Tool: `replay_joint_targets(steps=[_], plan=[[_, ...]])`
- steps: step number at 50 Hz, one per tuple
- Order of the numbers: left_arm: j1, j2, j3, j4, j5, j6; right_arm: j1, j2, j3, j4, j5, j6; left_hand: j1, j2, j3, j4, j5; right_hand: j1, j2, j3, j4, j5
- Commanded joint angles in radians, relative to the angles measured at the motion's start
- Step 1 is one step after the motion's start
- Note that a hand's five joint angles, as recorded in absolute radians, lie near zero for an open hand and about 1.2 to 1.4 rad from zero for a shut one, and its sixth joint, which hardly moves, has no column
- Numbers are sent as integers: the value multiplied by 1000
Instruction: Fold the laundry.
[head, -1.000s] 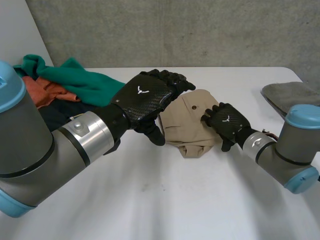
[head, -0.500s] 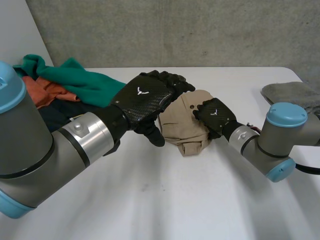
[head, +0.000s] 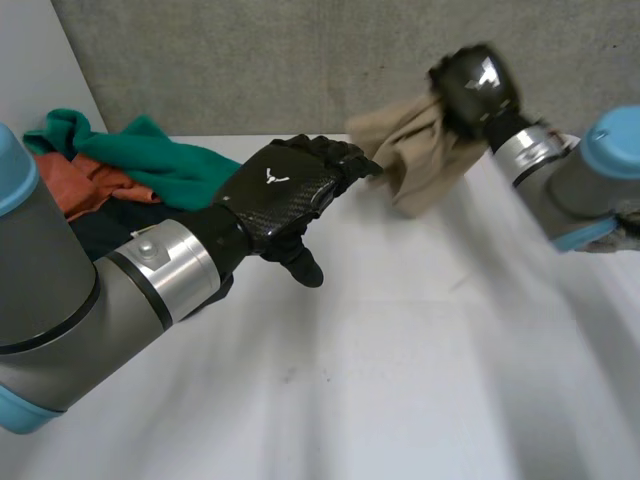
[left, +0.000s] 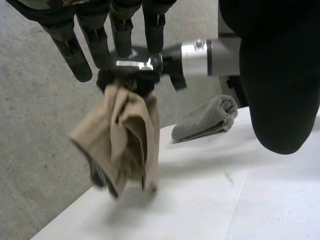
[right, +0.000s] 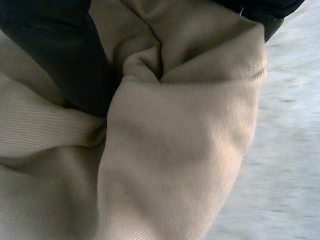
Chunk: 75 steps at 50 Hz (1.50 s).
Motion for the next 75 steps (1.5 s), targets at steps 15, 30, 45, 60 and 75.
replay_joint_targets(steps=[15,30,45,60,75], plan=[[3,4,-5,6,0,-35,-487,184,-87,-248,-245,166,-6,-1,-5,0,-8,454,220,248,208,276],[-1,9,-17,5,-1,-37,-667,241,199,-569,-486,373,0,5,0,6,-2,454,220,248,208,276],[-4,30,-17,3,-3,-38,-687,89,292,-321,-293,350,0,5,0,6,-2,-768,-1002,-974,-1014,-946],[-4,35,-12,1,-3,-40,-969,-250,420,301,44,-260,0,5,0,6,-2,-768,-1002,-974,-1014,-946],[42,43,63,11,-89,-92,-698,-543,427,-12,278,-8,-3,2,-3,3,-5,-768,-1002,-974,-1014,-946]])
